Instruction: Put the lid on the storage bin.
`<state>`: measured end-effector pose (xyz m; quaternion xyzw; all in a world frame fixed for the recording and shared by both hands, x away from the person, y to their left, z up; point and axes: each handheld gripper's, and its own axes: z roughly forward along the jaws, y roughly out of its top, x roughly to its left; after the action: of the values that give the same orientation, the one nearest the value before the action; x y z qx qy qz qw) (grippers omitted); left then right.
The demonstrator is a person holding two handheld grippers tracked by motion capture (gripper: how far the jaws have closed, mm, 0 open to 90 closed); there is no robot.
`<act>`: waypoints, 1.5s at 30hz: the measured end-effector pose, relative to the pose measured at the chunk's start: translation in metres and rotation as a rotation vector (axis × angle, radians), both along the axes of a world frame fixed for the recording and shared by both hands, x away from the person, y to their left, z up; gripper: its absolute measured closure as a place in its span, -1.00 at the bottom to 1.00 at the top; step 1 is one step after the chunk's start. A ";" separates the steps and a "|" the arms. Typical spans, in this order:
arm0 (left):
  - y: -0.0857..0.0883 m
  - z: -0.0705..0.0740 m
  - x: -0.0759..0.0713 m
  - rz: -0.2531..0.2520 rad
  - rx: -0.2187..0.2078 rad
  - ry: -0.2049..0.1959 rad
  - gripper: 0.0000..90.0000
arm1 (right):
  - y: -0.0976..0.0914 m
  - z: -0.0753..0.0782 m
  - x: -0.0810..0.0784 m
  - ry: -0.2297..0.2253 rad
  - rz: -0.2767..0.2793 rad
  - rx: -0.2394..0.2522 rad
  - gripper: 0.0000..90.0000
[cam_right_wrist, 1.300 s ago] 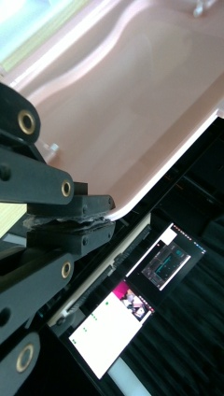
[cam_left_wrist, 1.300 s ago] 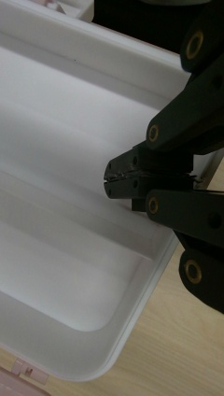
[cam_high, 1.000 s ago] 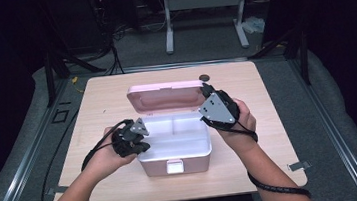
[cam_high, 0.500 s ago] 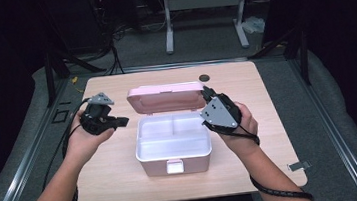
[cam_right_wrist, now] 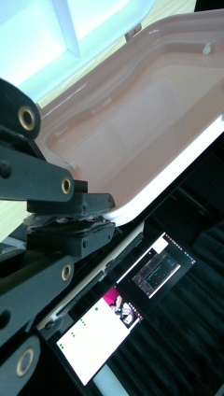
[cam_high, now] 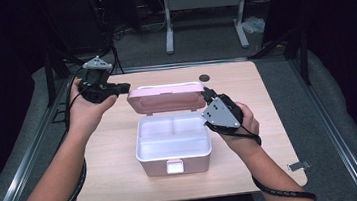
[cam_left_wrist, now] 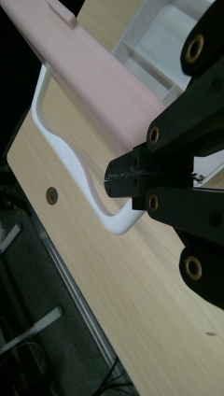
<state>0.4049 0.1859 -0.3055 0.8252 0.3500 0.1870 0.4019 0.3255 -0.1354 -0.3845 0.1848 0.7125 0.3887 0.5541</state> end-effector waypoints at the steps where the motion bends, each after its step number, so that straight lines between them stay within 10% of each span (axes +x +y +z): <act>1: -0.001 0.000 0.000 -0.006 0.002 0.001 1.00 | -0.001 0.001 0.000 0.004 0.004 0.000 0.87; 9: 0.003 -0.005 -0.002 -0.015 -0.015 0.011 1.00 | -0.008 0.012 -0.012 0.115 0.112 0.063 0.63; 12: 0.004 -0.009 -0.005 -0.026 -0.024 0.014 1.00 | -0.019 0.025 -0.029 0.140 0.213 0.202 0.70; 19: 0.005 -0.022 -0.015 -0.055 -0.046 0.028 1.00 | -0.034 0.039 -0.005 0.268 0.198 0.357 0.85; 25: 0.009 -0.044 -0.030 -0.104 -0.056 0.044 1.00 | -0.032 0.011 0.001 0.415 0.246 0.364 0.89; 33: 0.021 -0.074 -0.055 -0.137 -0.062 0.059 1.00 | -0.032 -0.016 -0.011 0.445 0.252 0.349 0.89; 45: 0.061 -0.115 -0.059 -0.020 -0.059 0.065 0.87 | -0.075 -0.059 -0.003 0.526 0.086 0.415 0.75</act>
<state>0.3458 0.2472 -0.4206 0.8222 0.3600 0.1456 0.4161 0.3230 -0.2099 -0.4439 0.3576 0.7438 0.4876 0.2850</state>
